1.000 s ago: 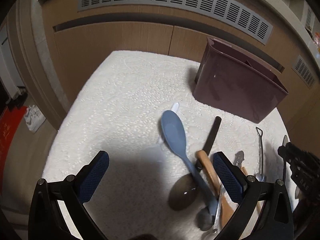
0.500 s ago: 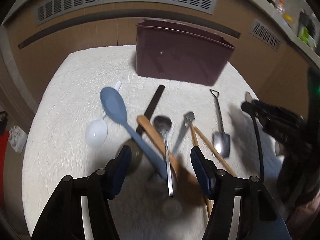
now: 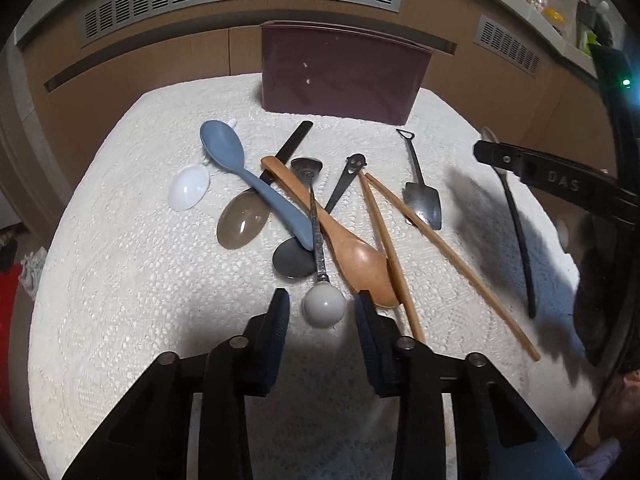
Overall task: Organize utensils
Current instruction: 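Grasp the white-ball-handled spoon with the left tool while the right tool holds the silver spoon, then carry both spoons over the maroon caddy and drop them in with both tools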
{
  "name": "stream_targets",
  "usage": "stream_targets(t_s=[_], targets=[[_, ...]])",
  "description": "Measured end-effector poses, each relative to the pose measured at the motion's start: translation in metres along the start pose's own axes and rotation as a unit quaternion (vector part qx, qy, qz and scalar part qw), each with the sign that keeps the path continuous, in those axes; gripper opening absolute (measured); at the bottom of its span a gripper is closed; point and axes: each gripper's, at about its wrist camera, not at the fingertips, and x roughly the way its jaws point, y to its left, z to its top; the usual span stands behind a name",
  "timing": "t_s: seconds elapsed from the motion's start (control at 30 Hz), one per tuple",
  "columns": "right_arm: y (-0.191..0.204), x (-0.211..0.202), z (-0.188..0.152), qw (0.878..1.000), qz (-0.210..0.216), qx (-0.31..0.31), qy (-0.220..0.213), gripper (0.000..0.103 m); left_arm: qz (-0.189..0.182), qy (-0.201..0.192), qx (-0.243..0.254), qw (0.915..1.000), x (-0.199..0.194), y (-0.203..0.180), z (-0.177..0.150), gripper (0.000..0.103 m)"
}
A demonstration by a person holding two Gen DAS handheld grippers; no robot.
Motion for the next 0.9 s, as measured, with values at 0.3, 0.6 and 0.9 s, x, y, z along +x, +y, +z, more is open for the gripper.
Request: stream_targets(t_s=[0.3,0.6,0.9], targets=[[0.011,-0.046,-0.002,0.999,-0.018,-0.005,-0.044,0.032,0.000,-0.094,0.017,0.9954,-0.049,0.003,0.020,0.022],[0.022,-0.085,0.011,0.996,-0.008,-0.021,-0.087,0.031,0.001,-0.167,0.012,0.9858,-0.092,0.009,0.054,0.022],[0.026,-0.106,0.033,0.992,0.004,-0.042,-0.115,0.031,-0.021,-0.204,0.025,0.9784,-0.121,0.006,0.083,0.022]])
